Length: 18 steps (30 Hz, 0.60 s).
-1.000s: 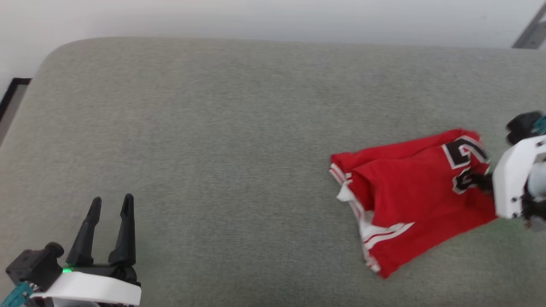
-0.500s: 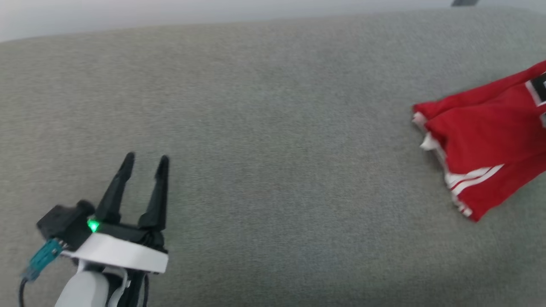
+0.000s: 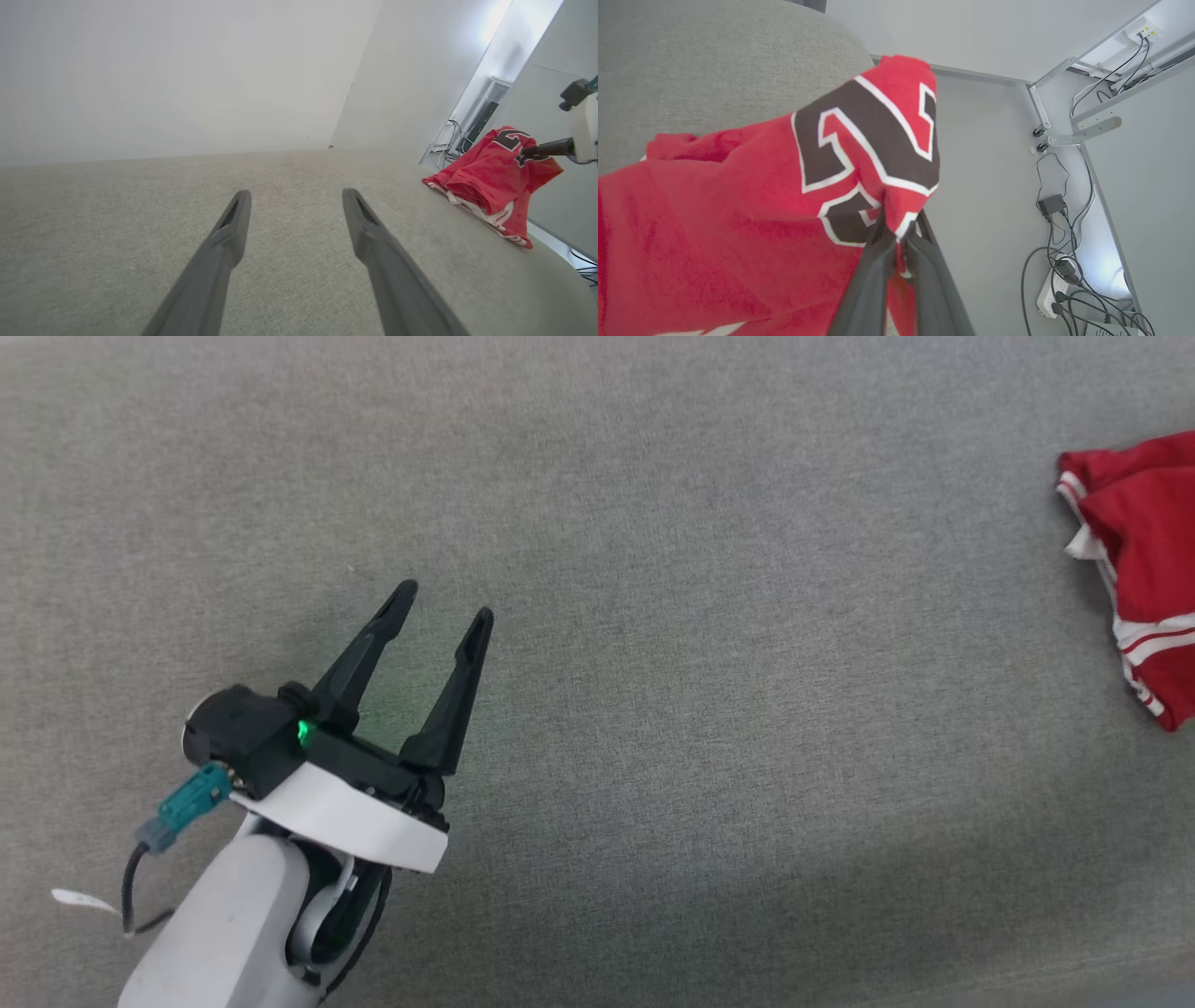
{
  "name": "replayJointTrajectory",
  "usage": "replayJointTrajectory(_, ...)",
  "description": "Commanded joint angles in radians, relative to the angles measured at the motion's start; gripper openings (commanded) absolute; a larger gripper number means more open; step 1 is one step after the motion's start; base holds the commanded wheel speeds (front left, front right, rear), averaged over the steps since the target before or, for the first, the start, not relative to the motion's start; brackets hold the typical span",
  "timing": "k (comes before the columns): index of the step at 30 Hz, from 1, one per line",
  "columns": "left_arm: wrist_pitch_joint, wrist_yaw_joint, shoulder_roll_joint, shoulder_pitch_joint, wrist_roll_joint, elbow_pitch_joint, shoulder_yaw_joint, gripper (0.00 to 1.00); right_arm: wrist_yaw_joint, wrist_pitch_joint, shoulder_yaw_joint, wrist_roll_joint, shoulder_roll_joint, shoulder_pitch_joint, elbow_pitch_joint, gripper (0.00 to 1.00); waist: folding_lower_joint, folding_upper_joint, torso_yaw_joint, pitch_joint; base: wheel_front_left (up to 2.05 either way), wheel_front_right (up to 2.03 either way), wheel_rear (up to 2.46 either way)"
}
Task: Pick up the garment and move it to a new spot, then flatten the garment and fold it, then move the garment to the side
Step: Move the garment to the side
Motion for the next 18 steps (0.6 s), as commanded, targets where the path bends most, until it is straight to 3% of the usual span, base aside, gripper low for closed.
replayJointTrajectory(1,-0.005,-0.003,0.011,-0.028,-0.007,0.004,-0.012,1.00,-0.001,-0.026,-0.016,-0.030,0.014,-0.023,0.032,0.00,0.0000,0.0000,-0.004,0.021,0.00,0.00,0.00)
replayJointTrajectory(12,-0.005,-0.003,0.034,-0.095,-0.020,0.005,-0.075,1.00,-0.001,-0.140,-0.137,-0.193,0.073,-0.101,0.264,0.00,0.0000,0.0000,0.011,0.087,0.00,0.00,0.00)
replayJointTrajectory(13,-0.005,-0.003,0.034,-0.101,-0.022,0.004,-0.077,1.00,-0.001,-0.149,-0.148,-0.204,0.078,-0.105,0.283,0.07,0.0000,0.0000,0.015,0.091,0.00,0.00,0.00)
replayJointTrajectory(17,-0.005,-0.003,0.035,-0.113,-0.030,0.007,-0.075,1.00,-0.001,-0.169,-0.175,-0.244,0.101,-0.110,0.323,0.53,0.0000,0.0000,0.029,0.101,0.00,0.00,0.00)
replayJointTrajectory(18,-0.005,-0.003,0.035,-0.114,-0.032,0.007,-0.072,1.00,-0.001,-0.170,-0.183,-0.247,0.109,-0.111,0.329,1.00,0.0000,0.0000,0.031,0.101,0.00,0.00,0.00)
